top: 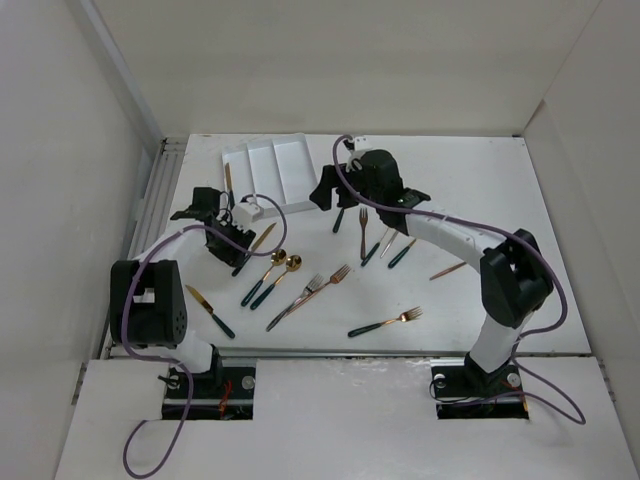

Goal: Sort the eating utensils into containers

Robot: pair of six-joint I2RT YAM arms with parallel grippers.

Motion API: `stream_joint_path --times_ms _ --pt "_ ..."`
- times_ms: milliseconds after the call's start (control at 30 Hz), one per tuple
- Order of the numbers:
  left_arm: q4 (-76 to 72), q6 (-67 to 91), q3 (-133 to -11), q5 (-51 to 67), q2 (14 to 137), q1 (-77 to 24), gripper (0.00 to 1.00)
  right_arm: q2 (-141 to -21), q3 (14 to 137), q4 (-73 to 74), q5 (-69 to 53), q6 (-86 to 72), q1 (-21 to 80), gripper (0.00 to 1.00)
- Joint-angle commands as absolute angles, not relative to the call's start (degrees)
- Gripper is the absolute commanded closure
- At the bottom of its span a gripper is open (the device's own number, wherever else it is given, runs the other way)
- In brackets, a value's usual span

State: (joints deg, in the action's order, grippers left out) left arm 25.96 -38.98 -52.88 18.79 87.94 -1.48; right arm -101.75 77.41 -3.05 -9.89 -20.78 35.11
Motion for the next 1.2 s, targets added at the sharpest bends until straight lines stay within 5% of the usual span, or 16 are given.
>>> stream_joint_path --times_ms 0,400,533,600,700,1167 --pt "26.6 -39.6 -57.0 22.4 89.2 -1.5 0.55 -98.0 76.2 -4.6 -10.0 -20.7 34.9 0.10" --pt "26.6 -35.6 -58.4 14.9 98.3 -5.6 0.55 -100.4 81.4 -1.7 -8.3 -20.6 33.1 0.07" --pt "26.1 -35.6 -57.3 13.0 100.5 -5.6 0.67 -110.6 95.8 7.9 -4.6 -20.7 31.9 0.07" --pt "26.1 -35.0 -57.3 12.5 101.3 -6.2 0.87 -118.2 102.0 13.3 -3.1 -20.7 31.9 0.09" --pt "26.1 -33.8 -57.3 12.5 102.0 -6.2 1.00 -127.4 113.6 20.0 -1.3 -20.7 31.4 0.11" --pt "32.1 -38.1 -57.9 17.9 87.7 -6.2 1.00 -140.4 123.6 21.9 1.1 -22.8 33.1 0.43"
